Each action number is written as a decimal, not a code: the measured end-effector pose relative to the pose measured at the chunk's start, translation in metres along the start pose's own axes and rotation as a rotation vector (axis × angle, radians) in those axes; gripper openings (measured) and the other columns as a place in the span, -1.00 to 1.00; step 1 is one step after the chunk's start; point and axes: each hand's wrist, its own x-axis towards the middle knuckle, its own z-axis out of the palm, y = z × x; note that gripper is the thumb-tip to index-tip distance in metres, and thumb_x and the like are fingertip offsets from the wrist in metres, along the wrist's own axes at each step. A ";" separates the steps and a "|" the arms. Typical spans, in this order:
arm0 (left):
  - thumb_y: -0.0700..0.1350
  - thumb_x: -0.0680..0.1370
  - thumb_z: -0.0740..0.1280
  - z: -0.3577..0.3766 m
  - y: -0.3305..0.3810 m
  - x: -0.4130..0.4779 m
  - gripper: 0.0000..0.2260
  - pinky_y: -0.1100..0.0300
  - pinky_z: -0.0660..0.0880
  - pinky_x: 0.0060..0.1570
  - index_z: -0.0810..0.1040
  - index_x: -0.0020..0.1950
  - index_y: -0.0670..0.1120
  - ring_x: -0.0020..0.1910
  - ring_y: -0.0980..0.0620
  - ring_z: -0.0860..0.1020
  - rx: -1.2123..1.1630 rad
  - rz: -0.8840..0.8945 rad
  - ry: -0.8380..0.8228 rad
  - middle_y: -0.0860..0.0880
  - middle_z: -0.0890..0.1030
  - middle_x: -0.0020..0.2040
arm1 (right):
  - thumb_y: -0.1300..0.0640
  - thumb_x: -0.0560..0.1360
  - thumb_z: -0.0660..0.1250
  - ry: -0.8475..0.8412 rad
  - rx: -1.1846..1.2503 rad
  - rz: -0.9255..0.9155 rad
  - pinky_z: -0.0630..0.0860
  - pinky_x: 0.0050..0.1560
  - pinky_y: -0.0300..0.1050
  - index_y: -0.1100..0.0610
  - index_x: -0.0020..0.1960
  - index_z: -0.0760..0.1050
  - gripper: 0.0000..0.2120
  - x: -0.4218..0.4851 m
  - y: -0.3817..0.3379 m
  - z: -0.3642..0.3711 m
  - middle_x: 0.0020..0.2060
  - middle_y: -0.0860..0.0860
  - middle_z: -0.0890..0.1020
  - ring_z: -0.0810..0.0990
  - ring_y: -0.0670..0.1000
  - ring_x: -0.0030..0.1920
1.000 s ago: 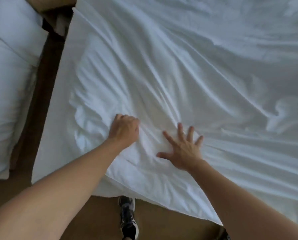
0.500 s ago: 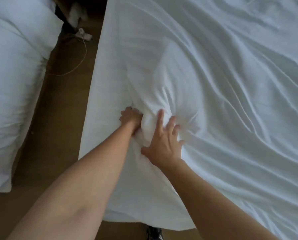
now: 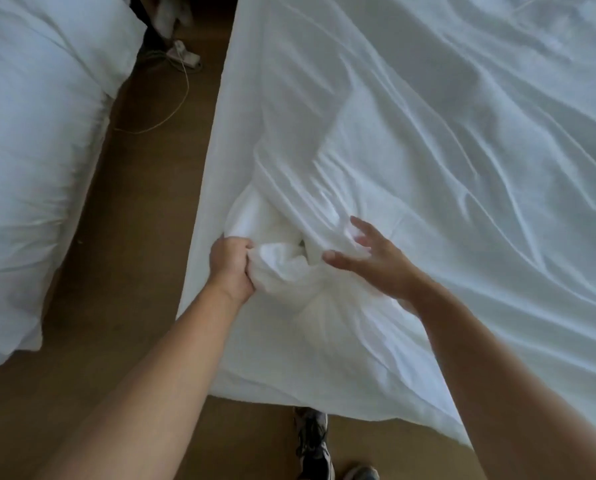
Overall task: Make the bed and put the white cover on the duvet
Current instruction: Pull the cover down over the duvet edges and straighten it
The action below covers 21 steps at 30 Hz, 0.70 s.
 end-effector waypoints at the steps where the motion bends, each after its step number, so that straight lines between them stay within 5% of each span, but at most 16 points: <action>1: -0.39 0.35 0.22 -0.033 0.008 -0.014 -0.66 -0.04 0.64 -0.17 0.62 0.04 -0.20 -0.10 -0.21 0.65 0.017 0.012 0.060 -0.24 0.66 0.00 | -0.53 0.16 0.46 0.007 -0.085 -0.047 0.31 0.45 0.03 -0.19 0.59 0.14 0.12 -0.010 0.002 0.014 0.48 -0.05 0.30 0.28 -0.01 0.49; 5: -0.36 0.44 0.24 -0.156 0.036 -0.064 -0.56 -0.05 0.63 -0.16 0.52 0.28 -0.06 0.07 -0.19 0.62 -0.045 0.032 0.257 -0.14 0.60 0.13 | -0.45 0.33 0.42 0.165 -0.517 -0.105 0.23 0.46 0.40 -0.25 0.60 -0.04 0.01 -0.033 0.019 0.074 0.61 0.03 0.02 0.04 0.21 0.59; 9: -0.43 0.43 0.18 -0.173 -0.031 -0.103 -0.73 0.06 0.55 -0.16 0.57 0.01 -0.21 -0.13 -0.20 0.62 0.239 -0.185 0.199 -0.23 0.64 -0.01 | -0.23 0.50 0.38 0.278 -0.761 -0.042 0.01 0.49 0.46 -0.19 0.61 -0.17 -0.08 -0.061 0.036 0.133 0.62 0.12 -0.18 -0.14 0.30 0.60; 11: -0.42 0.31 0.19 -0.167 -0.066 -0.106 -0.65 0.03 0.56 -0.11 0.57 0.01 -0.19 -0.03 -0.26 0.63 0.419 -0.201 0.082 -0.22 0.66 0.00 | -0.05 0.48 0.42 0.379 -0.760 -0.284 0.10 0.50 0.43 -0.12 0.59 0.10 -0.22 -0.079 0.045 0.155 0.59 0.19 0.07 0.07 0.31 0.56; 14: -0.24 0.16 0.26 -0.172 -0.078 -0.084 -0.44 -0.07 0.61 0.06 0.53 0.16 -0.06 0.07 -0.19 0.60 0.637 -0.138 -0.033 -0.13 0.64 0.08 | 0.02 0.49 0.43 0.359 -0.589 -0.576 0.56 0.08 0.17 0.06 0.27 0.57 -0.63 -0.093 0.050 0.184 0.12 0.08 0.60 0.56 0.17 0.10; 17: -0.10 0.24 0.45 -0.176 -0.063 -0.067 -0.38 -0.13 0.59 0.13 0.43 0.29 -0.02 0.08 -0.12 0.60 0.612 -0.088 -0.014 -0.10 0.60 0.16 | 0.02 0.57 0.30 0.243 -0.519 -0.432 0.55 0.03 0.03 0.04 0.43 0.46 -0.57 -0.097 0.041 0.209 0.04 0.05 0.63 0.57 0.12 0.08; 21: -0.03 0.43 0.53 -0.171 -0.029 -0.035 -0.22 0.04 0.48 0.15 0.20 0.56 0.09 0.24 0.06 0.43 0.624 0.204 0.008 0.09 0.37 0.38 | 0.06 0.53 0.33 0.394 -0.565 -0.433 0.52 0.01 0.05 0.14 0.35 0.49 -0.59 -0.083 0.030 0.226 0.02 0.10 0.61 0.56 0.19 0.04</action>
